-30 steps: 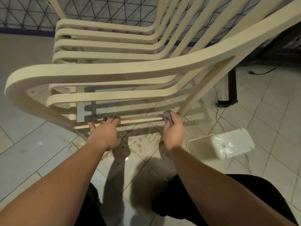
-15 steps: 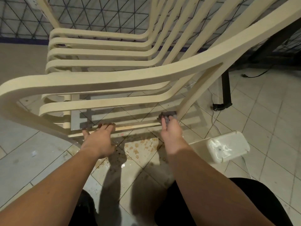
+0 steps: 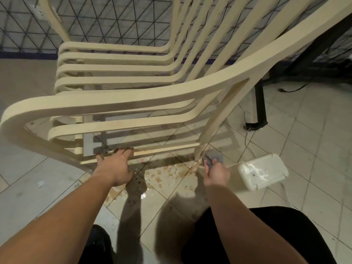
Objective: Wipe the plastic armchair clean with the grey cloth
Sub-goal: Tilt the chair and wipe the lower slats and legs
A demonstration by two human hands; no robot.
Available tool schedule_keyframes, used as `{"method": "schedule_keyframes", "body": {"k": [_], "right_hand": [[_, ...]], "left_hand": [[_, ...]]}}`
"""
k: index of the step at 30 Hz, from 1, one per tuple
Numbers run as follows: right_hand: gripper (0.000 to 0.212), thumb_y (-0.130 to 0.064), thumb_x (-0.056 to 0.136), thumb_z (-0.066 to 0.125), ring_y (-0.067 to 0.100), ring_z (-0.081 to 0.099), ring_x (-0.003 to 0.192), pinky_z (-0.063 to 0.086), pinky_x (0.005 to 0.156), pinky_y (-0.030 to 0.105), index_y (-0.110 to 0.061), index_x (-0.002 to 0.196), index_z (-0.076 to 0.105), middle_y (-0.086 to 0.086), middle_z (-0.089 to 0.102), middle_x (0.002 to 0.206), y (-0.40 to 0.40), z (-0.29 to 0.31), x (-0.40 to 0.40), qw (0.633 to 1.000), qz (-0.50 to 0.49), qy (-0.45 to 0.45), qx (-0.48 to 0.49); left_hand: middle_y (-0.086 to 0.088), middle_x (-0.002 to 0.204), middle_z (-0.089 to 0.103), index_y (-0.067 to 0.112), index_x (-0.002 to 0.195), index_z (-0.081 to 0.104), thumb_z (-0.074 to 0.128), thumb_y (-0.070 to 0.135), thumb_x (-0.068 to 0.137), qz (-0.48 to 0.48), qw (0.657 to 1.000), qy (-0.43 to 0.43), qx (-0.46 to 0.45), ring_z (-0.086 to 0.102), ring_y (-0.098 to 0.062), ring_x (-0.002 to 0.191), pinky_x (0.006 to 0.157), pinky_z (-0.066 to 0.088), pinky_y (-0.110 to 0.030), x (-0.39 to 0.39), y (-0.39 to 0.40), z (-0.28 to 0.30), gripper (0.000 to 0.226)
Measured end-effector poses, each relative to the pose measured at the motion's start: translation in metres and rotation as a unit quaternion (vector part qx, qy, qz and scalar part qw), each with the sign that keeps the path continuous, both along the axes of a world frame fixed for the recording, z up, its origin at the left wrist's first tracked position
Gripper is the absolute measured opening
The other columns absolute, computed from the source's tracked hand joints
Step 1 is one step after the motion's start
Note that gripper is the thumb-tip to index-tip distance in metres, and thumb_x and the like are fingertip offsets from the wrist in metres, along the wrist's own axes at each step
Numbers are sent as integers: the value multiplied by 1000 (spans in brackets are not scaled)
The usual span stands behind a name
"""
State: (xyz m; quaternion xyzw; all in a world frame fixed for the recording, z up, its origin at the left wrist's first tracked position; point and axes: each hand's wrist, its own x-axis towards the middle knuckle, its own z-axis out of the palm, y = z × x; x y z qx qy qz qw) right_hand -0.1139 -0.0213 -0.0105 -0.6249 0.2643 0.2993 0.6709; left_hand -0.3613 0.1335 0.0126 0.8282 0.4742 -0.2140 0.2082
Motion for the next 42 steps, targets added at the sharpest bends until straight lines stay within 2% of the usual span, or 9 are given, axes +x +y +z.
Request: {"method": "schedule_keyframes", "body": {"k": [6,9,14,19,22,26,29,32,42], "right_hand": [[29,8,95,48,21,63,101,51,101,34,-2,122,47,17,59,118,50,-26,21,996,67,2,50],[21,5,90,51,16,57,74,49,67,27,-7,107,53,14,59,100,51,-40,16,987,157,-26,13],[34,3,93,50,24,65,93,55,86,35,-12,124,47,18,64,110,18,-61,36,983,174,-37,-46],[14,6,95,51,13,60,66,50,54,19,-1,103,60,10,60,86,45,-50,13,964,259,-46,-31],[17,13,93,49,9,59,53,47,48,19,10,106,59,12,57,82,31,-36,-12,911,403,-81,-21],[27,-10,93,61,11,67,93,55,86,27,-20,117,57,-6,66,100,28,-17,-37,846,436,-305,-47],[28,-23,94,55,7,51,111,35,101,24,-24,122,58,-10,59,114,45,-7,-36,670,493,-533,-155],[34,-33,102,44,24,46,122,29,113,40,-20,130,56,6,58,123,66,-8,-31,483,618,-554,-279],[56,9,83,59,9,58,124,37,113,24,-22,129,65,-3,63,133,75,-23,-61,420,710,-564,-38]], "left_hand": [[5,168,15,28,161,9,57,43,95,-7,1000,10,-5,27,-25,150,119,8,-69,2,-1,3,83],[4,166,20,28,161,11,60,40,92,-4,1000,11,-6,36,-27,146,119,9,-69,2,0,3,85],[3,164,23,28,160,13,62,39,90,-4,1000,11,3,39,-29,144,119,10,-68,3,0,3,87],[3,164,24,28,160,13,63,38,89,1,1000,5,4,40,-30,143,119,10,-68,3,0,2,87],[2,163,27,29,160,14,63,39,91,-3,1000,-2,-5,39,-29,144,120,7,-67,3,3,3,85],[-3,151,47,28,158,21,62,44,92,27,999,-21,-13,43,-26,140,122,10,-59,-18,18,2,79],[-9,137,58,20,149,39,62,36,91,63,997,-34,40,54,-31,127,117,31,-50,-44,20,2,65],[-13,132,58,13,137,50,62,29,89,84,992,-44,79,56,-35,116,103,45,-45,-69,12,2,52],[-8,140,51,11,144,42,61,29,90,50,990,-74,114,45,-29,126,113,31,-36,-78,2,0,60]]}}
